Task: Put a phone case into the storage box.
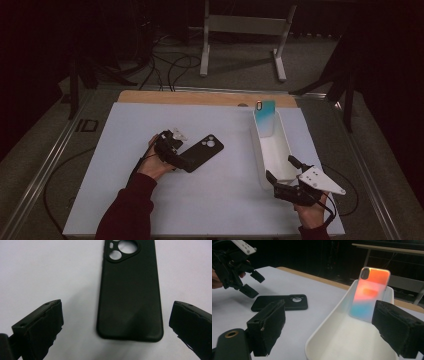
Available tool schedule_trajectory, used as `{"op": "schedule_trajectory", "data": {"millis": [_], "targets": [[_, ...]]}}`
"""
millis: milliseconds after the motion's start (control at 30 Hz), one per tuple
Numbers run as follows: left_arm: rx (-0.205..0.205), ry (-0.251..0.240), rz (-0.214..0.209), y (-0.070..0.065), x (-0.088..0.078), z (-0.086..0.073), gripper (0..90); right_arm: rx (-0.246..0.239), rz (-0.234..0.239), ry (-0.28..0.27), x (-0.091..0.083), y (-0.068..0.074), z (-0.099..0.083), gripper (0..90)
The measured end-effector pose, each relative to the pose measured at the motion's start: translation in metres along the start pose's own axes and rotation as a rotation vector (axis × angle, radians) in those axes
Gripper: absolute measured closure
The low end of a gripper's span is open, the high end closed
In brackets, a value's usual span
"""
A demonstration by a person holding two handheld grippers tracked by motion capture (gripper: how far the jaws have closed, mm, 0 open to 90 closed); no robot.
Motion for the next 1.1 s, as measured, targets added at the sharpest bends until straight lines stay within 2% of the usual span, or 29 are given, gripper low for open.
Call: {"op": "schedule_trajectory", "data": {"millis": [200,267,300,400,533,767,1100], "targets": [[0.009,0.043,-0.017,-0.006,0.014,0.001,0.0,0.000,-0.001,-0.002,0.000,0.000,0.000,11.6],[0.009,0.043,-0.017,-0.006,0.014,0.001,0.0,0.004,-0.002,-0.004,0.000,0.000,0.000,11.6],[0.006,0.058,-0.026,-0.009,0.021,0.001,0.0,0.004,-0.002,-0.004,0.000,0.000,0.000,11.6],[0.001,0.073,-0.044,-0.013,0.027,0.001,0.0,0.003,-0.005,-0.006,-0.001,0.000,0.001,11.6],[-0.005,0.096,-0.046,-0.015,0.033,0.002,0.7,0.003,-0.006,-0.008,-0.001,-0.001,0.001,11.7],[-0.011,0.145,-0.035,-0.017,0.041,-0.001,5.1,-0.004,-0.004,-0.010,-0.001,-0.001,0.002,11.7],[-0.017,0.160,-0.048,-0.016,0.043,-0.002,7.9,0.000,-0.008,-0.012,-0.002,-0.001,0.002,11.7]]}}
Point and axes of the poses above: each handheld gripper's, and its own axes: x roughly forward along the jaws, z roughly out of its top, y roughly to its left, the point moved 5 cm from there along x, roughly forward along the jaws, and after that the axes turned 13 degrees about -y, right-handed, at the moved point
